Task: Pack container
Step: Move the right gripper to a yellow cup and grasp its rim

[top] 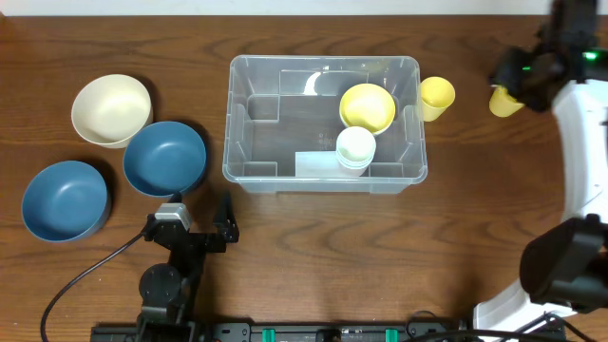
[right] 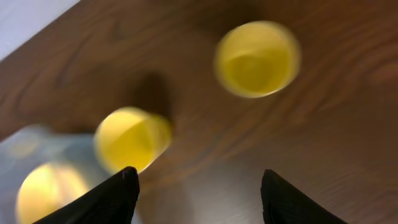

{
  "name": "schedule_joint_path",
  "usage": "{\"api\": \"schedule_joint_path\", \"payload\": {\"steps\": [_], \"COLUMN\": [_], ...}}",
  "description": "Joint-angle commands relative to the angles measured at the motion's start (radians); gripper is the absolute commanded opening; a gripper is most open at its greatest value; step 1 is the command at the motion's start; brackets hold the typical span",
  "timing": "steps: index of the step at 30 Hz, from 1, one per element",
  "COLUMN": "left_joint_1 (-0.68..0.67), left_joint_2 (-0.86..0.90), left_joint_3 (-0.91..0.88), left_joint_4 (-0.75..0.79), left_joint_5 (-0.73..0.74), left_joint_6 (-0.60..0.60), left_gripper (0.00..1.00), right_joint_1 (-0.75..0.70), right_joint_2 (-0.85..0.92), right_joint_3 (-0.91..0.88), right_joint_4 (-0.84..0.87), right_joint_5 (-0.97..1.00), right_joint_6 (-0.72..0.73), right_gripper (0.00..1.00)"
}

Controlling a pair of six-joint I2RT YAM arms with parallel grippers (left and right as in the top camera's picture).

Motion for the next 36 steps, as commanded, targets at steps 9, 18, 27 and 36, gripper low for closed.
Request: {"api": "schedule_joint_path", "payload": {"steps": [9,18,27,36], "left_joint_1": [0.006,0.006,0.006,0.006], "left_joint_2": [-0.006,-0.006,-0.006,-0.006], "left_joint_3": [-0.016,-0.016,-0.016,-0.016], "left_joint_4": [-0.037,-0.037,-0.037,-0.037], "left_joint_5": [-0.003,-0.003,-0.003,-0.003], "left_joint_6": [0.02,0.02,0.02,0.02], "left_gripper": [0.98,0.98,0.98,0.98], "right_joint_1": [-0.121,-0.133,-0.136,-0.137], "right_joint_2": [0.195,0.261,0.352,0.357], "right_joint_3": [0.014,0.013,0.013,0.014], "right_joint_4": [0.086,0.145,0.161,0.166], "right_joint_5": [0.0,0.026,0.053,0.098], "right_joint_6": [0.016,0.016,0.016,0.011], "right_gripper": [0.64,0.57,0.5,0.12]}}
